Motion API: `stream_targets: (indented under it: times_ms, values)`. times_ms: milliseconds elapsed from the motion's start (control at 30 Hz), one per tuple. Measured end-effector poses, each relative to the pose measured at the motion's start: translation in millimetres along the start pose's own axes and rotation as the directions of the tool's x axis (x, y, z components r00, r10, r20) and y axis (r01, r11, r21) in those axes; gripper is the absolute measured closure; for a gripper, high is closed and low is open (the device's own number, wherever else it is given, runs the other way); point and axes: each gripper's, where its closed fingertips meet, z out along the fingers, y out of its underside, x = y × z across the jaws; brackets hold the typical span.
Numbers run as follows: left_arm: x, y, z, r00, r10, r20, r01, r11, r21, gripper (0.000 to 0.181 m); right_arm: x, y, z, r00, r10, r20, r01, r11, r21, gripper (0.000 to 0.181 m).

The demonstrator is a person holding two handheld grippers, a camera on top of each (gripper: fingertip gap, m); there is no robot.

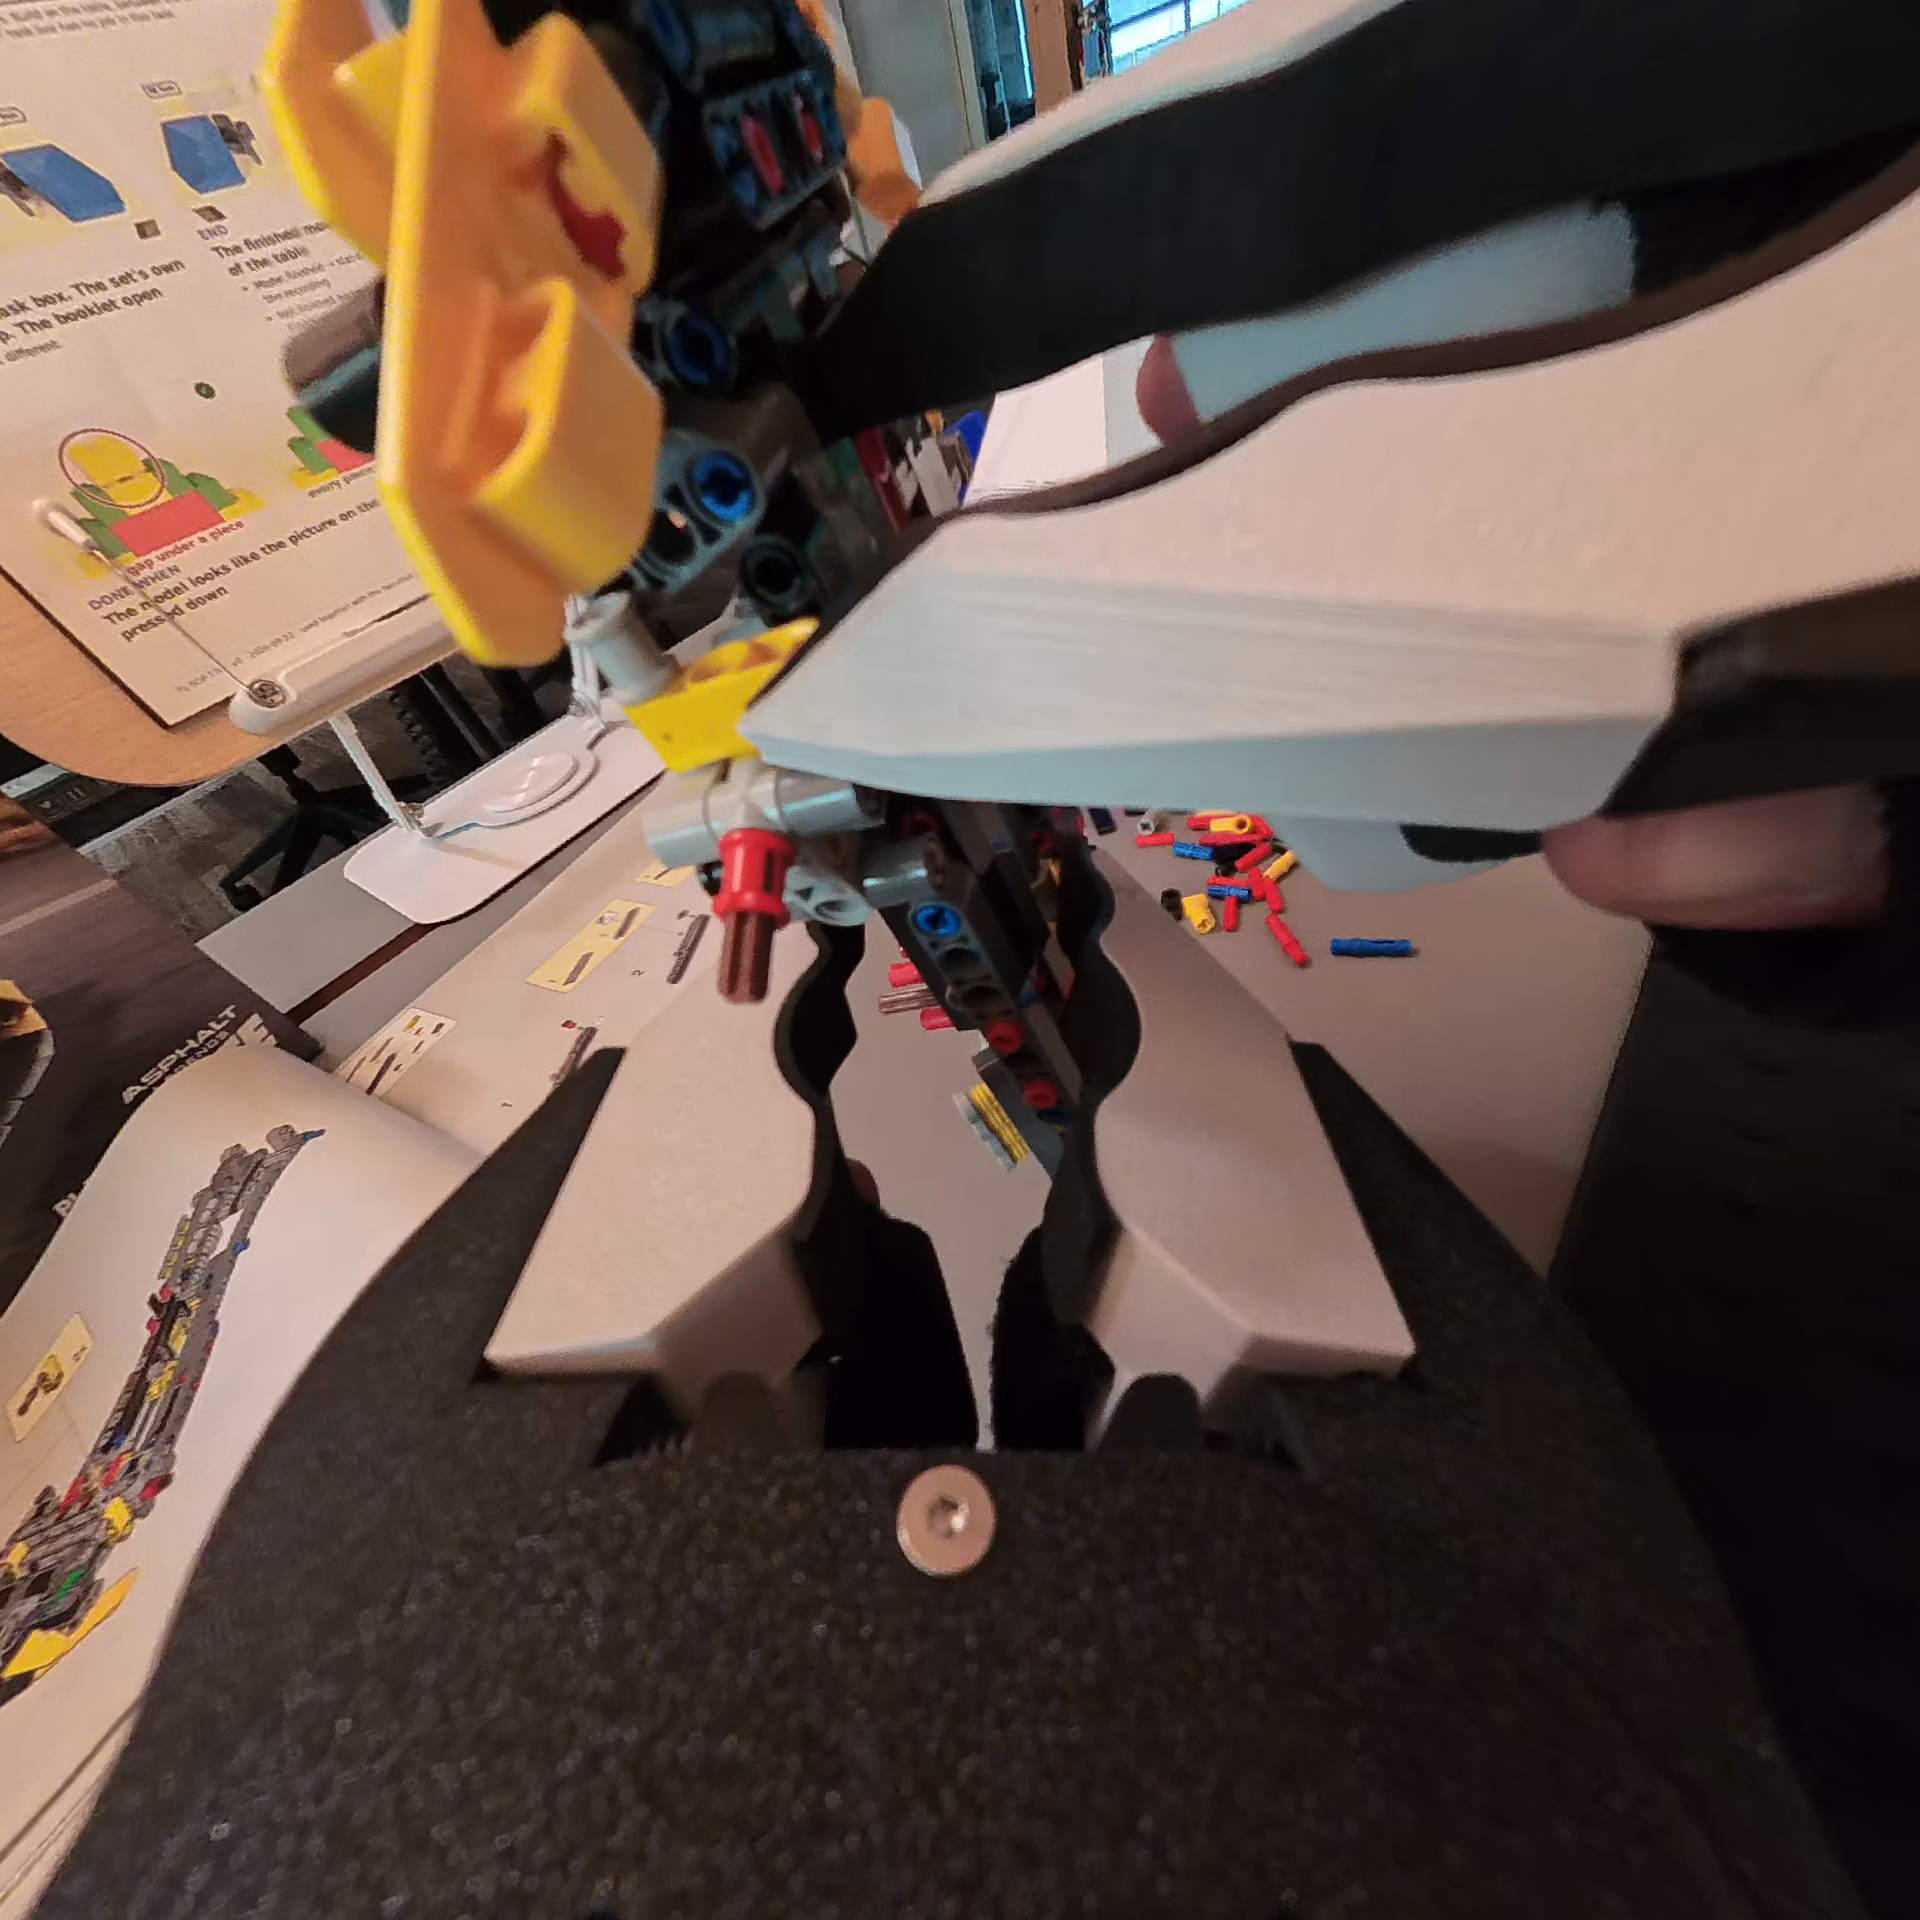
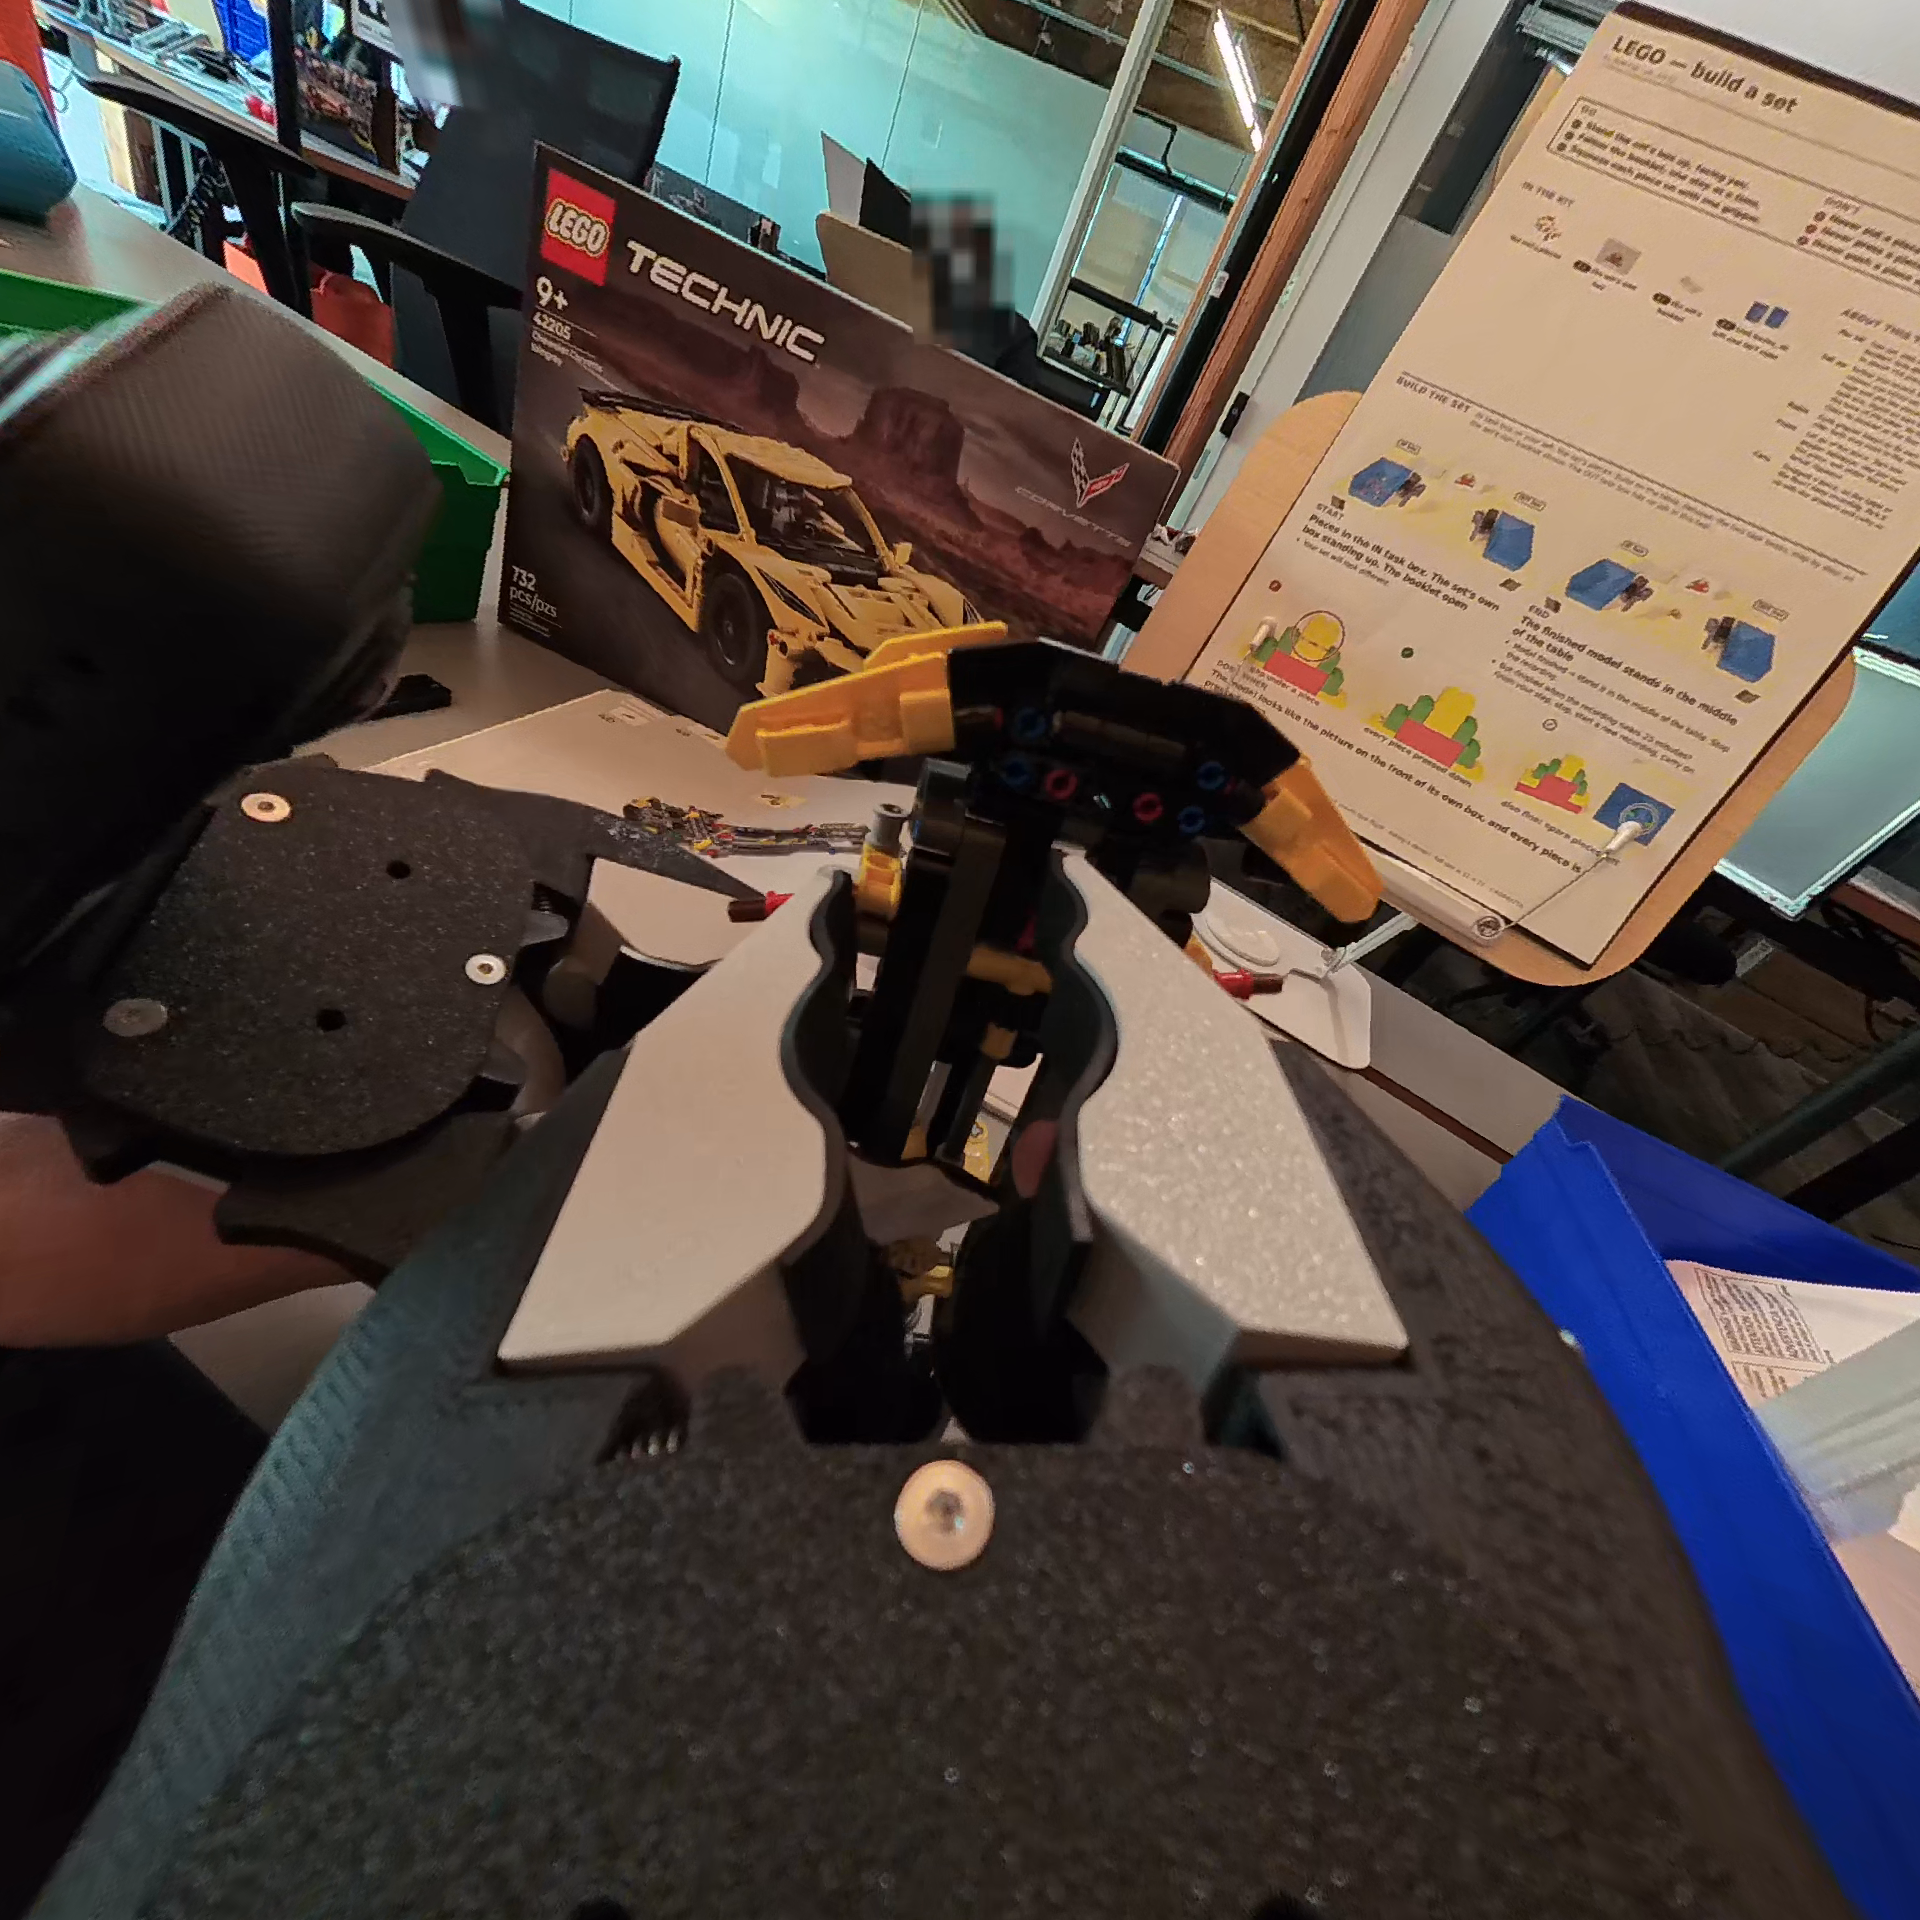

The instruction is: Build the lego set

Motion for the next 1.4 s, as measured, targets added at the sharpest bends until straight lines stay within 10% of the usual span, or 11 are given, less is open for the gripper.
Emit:
stream_targets:
  times_ms: [433,733,1233,1300,1400]
  values:
    - [-6,4,-6,0.999,-0.028,-0.044,0.028,1.000,0.000,0.146,0,-7,0,0.991,0.124,0.045,-0.125,0.992,0.025,0.144]
    - [-9,12,-4,0.968,-0.177,-0.178,0.175,0.984,-0.026,0.146,12,20,12,0.915,0.391,0.096,-0.390,0.920,-0.029,0.096]
    - [-2,7,-2,0.981,-0.107,-0.163,0.105,0.994,-0.018,0.145,15,16,15,0.932,0.353,0.077,-0.353,0.935,-0.017,0.118]
    - [-2,0,-5,0.969,-0.155,-0.190,0.160,0.987,0.010,0.145,32,1,1,0.933,0.359,0.019,-0.359,0.928,0.103,0.181]
    - [-13,-6,-6,0.991,-0.058,-0.123,0.063,0.997,0.038,0.145,33,-4,1,0.943,0.331,0.028,-0.332,0.939,0.093,0.181]
